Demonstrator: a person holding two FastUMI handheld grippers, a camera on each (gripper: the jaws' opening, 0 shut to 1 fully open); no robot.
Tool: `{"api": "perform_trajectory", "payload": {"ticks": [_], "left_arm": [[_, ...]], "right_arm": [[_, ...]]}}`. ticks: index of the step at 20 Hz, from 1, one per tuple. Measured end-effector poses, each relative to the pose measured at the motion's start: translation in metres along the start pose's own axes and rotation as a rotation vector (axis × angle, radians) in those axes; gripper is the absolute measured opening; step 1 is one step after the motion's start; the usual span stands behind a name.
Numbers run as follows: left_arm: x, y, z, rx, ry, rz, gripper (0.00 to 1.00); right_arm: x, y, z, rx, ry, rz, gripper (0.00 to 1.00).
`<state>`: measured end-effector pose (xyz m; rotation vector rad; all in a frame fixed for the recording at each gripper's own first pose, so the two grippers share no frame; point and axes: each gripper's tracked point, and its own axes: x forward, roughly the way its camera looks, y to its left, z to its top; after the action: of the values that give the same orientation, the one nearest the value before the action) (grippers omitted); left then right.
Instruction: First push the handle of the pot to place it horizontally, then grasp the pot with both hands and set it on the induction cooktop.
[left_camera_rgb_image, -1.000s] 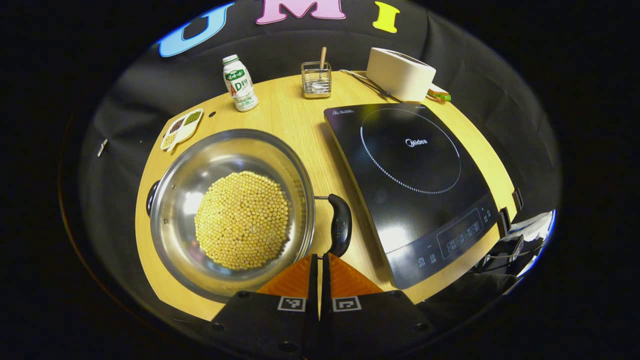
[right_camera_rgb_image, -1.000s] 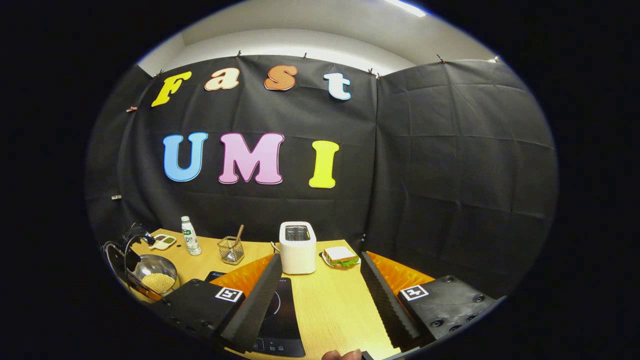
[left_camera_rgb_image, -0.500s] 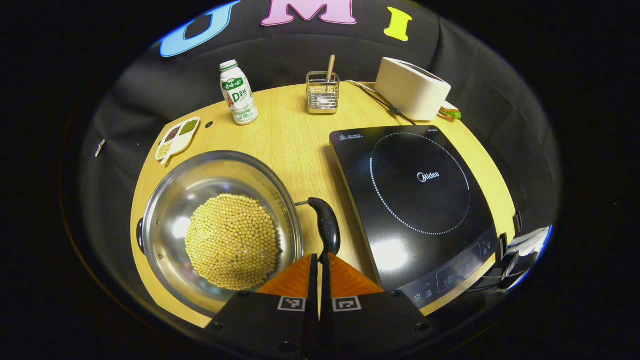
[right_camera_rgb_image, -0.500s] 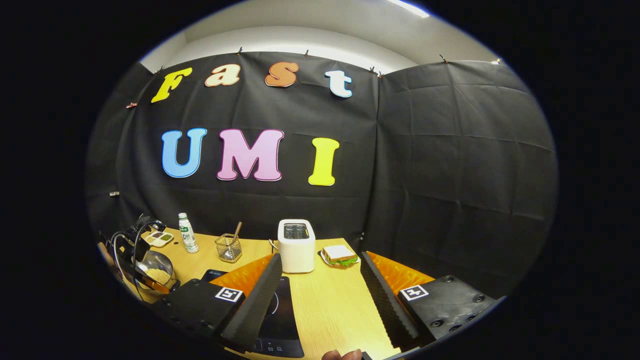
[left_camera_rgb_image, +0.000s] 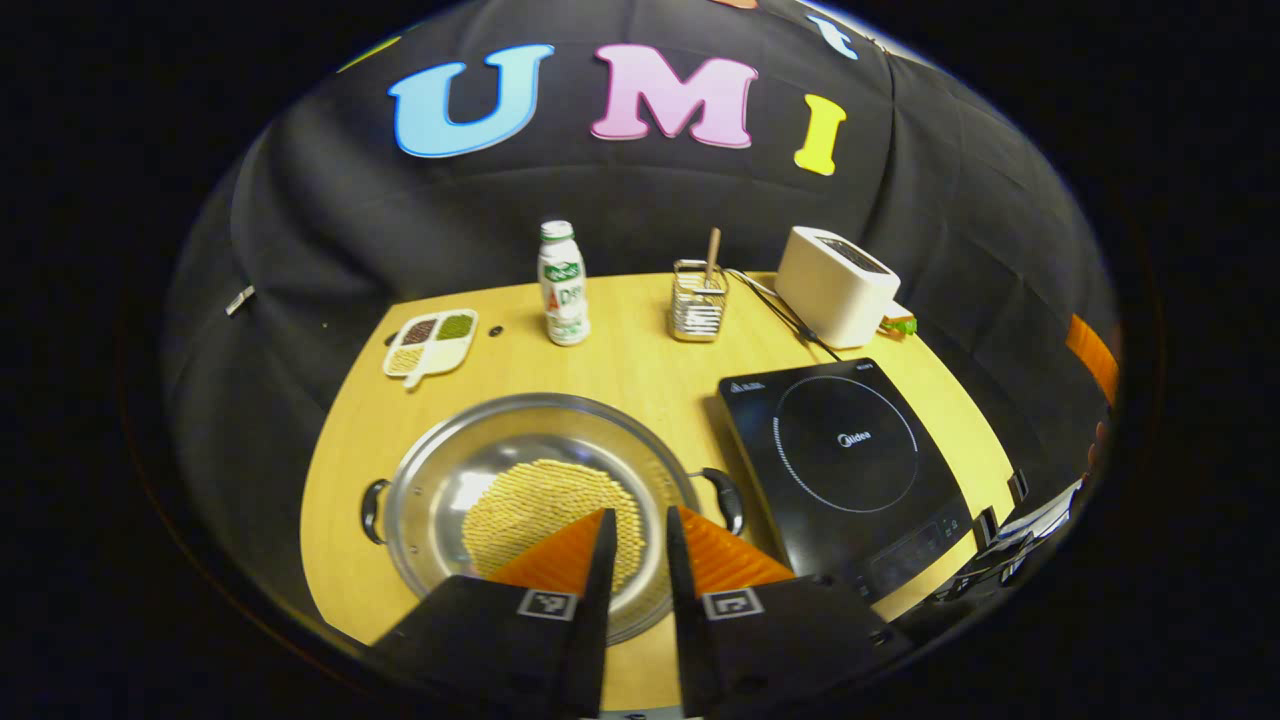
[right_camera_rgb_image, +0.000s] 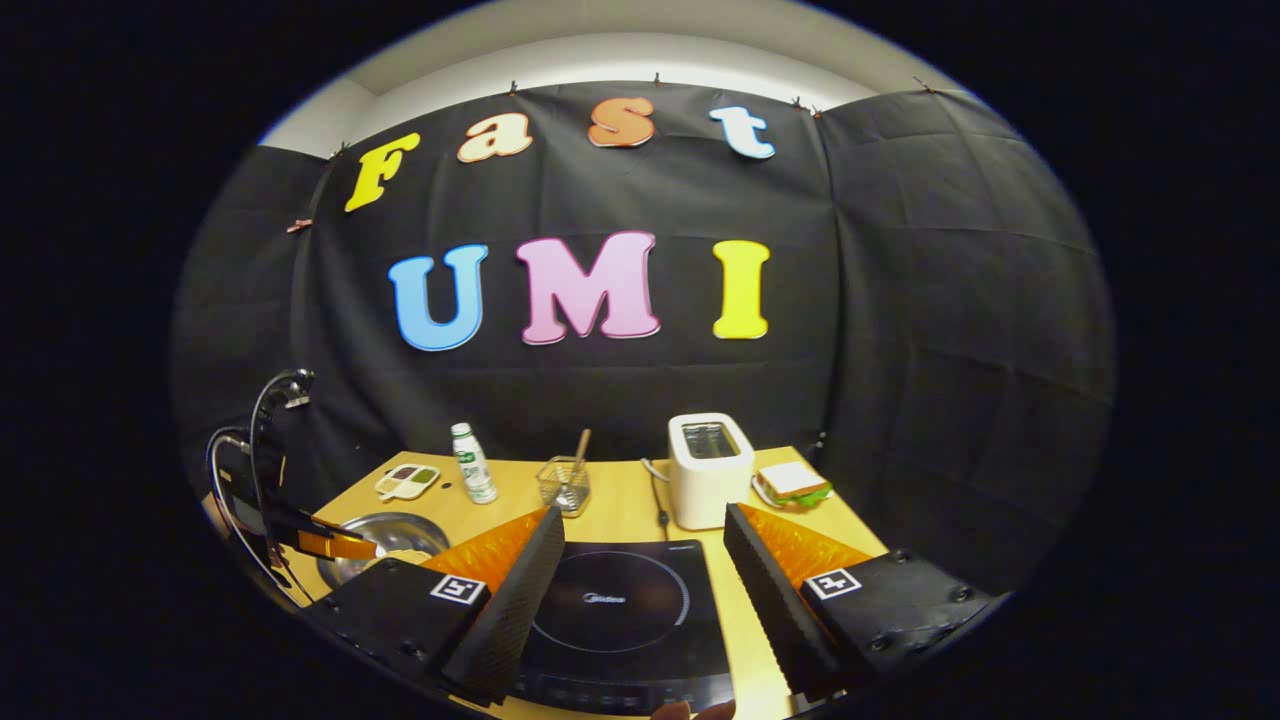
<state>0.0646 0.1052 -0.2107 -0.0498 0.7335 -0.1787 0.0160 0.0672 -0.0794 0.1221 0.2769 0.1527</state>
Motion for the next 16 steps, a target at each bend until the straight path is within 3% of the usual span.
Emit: {"api": "perform_trajectory", "payload": {"ticks": [3, 5, 10, 16], "left_arm": [[-0.013, 0.069, -0.001, -0.018, -0.02, 0.072, 0.77], [-0.018, 0.111, -0.008, -0.034, -0.017, 0.124, 0.91], [0.0, 0.184, -0.038, -0.051, 0.046, 0.167, 0.93], [0.055, 0.211, -0.066, -0.103, 0.141, 0.103, 0.93]], "right_arm": [[0.021, 0.063, -0.017, 0.018, 0.066, 0.096, 1.0], [0.034, 0.099, -0.033, 0.028, 0.119, 0.147, 1.0], [0.057, 0.167, -0.099, 0.103, 0.326, 0.198, 1.0], [0.082, 0.204, -0.166, 0.097, 0.506, 0.197, 1.0]]}}
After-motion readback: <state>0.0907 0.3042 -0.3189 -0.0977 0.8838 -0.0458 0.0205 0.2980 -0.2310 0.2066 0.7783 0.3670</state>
